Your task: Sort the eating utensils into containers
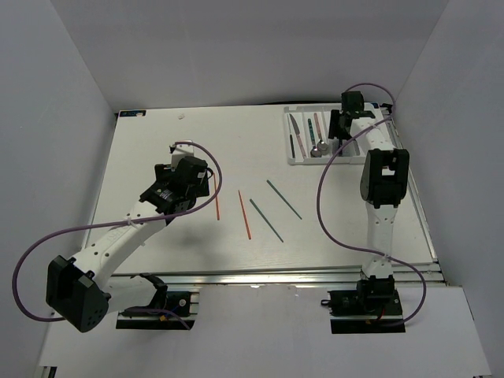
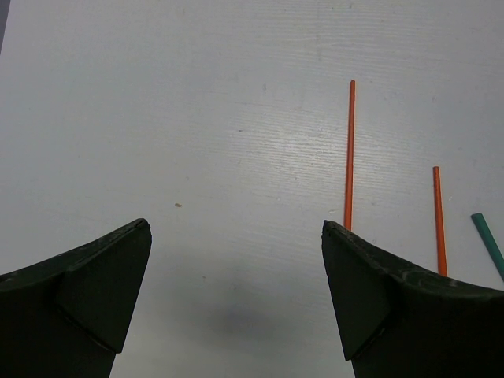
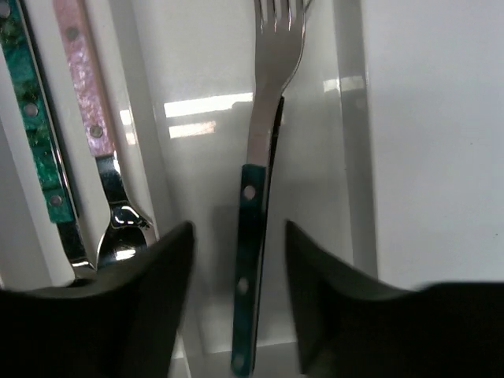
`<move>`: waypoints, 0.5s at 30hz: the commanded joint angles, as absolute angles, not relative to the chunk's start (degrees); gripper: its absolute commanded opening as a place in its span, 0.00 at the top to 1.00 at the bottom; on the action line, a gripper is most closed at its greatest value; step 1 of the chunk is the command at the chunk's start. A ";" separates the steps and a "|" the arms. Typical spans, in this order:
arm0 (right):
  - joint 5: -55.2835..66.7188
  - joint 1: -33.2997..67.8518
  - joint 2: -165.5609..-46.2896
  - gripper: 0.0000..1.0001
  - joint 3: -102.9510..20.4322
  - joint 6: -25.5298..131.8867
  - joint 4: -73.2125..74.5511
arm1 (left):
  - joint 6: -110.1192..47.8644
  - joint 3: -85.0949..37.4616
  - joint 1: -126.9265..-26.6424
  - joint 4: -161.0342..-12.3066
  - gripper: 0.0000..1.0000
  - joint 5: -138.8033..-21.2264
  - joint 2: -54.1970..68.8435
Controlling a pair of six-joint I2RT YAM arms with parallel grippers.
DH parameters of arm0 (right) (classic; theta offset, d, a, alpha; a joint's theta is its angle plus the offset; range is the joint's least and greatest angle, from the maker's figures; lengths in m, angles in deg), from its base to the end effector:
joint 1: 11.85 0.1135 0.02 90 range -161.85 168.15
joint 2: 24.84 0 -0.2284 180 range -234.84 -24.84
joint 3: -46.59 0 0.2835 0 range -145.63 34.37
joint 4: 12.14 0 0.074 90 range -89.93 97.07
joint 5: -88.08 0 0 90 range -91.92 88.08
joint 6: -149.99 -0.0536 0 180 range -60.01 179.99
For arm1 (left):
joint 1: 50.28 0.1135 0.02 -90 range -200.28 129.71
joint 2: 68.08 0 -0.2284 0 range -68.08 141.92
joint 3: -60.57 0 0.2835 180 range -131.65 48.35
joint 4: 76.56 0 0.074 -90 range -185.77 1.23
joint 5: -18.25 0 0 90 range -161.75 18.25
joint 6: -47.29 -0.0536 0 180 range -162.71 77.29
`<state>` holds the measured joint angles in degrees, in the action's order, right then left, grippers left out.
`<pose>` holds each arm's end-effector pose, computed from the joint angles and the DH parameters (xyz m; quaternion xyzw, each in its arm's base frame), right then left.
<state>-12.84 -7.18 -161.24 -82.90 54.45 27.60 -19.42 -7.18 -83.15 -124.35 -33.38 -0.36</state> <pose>0.5528 0.0350 0.1448 0.0422 0.9248 -0.0554 0.3741 0.2657 -0.1321 0.2391 -0.0444 0.8878 0.1103 0.4445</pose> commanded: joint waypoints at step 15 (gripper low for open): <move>-9.66 8.06 -126.81 0.11 -50.99 52.70 18.98 | -16.43 -3.68 -83.24 -128.24 0.02 -20.51 -8.48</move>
